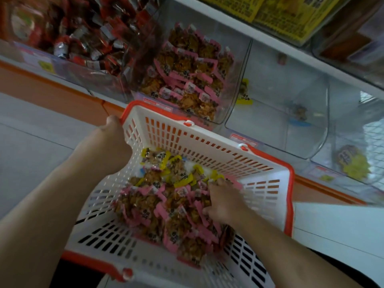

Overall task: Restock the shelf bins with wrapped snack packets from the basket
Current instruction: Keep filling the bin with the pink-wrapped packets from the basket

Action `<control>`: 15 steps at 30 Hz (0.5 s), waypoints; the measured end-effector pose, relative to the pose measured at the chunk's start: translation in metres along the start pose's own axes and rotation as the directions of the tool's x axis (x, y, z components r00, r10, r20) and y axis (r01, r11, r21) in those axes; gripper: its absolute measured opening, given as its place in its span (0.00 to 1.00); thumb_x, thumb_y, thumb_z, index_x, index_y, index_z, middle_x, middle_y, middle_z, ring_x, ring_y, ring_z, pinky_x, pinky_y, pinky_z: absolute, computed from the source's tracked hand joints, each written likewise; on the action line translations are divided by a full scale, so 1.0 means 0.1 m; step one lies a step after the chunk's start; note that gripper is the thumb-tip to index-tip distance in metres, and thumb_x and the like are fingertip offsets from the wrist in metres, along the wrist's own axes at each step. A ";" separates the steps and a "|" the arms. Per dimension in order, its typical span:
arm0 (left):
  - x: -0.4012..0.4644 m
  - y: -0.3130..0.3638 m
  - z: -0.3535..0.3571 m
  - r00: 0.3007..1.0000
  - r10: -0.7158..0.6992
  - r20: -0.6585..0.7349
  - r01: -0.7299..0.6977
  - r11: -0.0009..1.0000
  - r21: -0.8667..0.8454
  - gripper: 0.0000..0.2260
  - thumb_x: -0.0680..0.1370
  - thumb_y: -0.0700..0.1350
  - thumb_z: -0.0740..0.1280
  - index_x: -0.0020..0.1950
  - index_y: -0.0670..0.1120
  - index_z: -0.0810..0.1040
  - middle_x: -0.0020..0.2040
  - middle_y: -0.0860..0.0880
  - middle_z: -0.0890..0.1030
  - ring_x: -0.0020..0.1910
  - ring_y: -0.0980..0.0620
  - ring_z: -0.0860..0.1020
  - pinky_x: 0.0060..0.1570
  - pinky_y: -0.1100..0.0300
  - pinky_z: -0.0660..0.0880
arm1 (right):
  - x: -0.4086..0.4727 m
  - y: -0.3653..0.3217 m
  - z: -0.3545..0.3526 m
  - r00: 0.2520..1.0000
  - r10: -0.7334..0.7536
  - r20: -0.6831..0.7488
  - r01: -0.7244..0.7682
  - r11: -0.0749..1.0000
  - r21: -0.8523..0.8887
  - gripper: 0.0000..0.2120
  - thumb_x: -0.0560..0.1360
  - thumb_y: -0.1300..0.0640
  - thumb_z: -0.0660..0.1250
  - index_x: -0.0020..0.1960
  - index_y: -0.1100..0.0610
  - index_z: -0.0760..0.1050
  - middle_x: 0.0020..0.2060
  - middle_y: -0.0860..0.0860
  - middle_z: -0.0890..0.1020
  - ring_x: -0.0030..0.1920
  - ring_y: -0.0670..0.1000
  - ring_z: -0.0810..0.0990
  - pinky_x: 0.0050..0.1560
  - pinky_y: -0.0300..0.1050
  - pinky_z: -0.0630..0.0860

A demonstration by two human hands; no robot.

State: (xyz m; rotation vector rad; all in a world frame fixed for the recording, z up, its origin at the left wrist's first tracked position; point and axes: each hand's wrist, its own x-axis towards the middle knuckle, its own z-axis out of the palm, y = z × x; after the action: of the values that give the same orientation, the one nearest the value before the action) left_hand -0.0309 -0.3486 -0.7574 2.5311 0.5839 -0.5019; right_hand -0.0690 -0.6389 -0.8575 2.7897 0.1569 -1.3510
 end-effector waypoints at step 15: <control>-0.07 0.17 -0.05 0.993 -0.116 0.006 0.117 0.993 -0.021 0.16 0.78 0.38 0.64 0.64 0.39 0.67 0.58 0.34 0.76 0.51 0.37 0.78 0.49 0.42 0.76 | -0.16 0.25 -0.32 0.998 -0.049 0.038 0.034 0.941 0.336 0.12 0.73 0.50 0.82 0.52 0.53 0.86 0.50 0.47 0.86 0.52 0.49 0.83 0.52 0.45 0.79</control>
State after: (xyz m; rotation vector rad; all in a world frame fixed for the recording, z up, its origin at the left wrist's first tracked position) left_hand -0.0270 -0.3608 -0.7438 2.4852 0.7348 -0.5398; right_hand -0.0518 -0.6620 -0.8253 3.0376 -0.0201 -1.5862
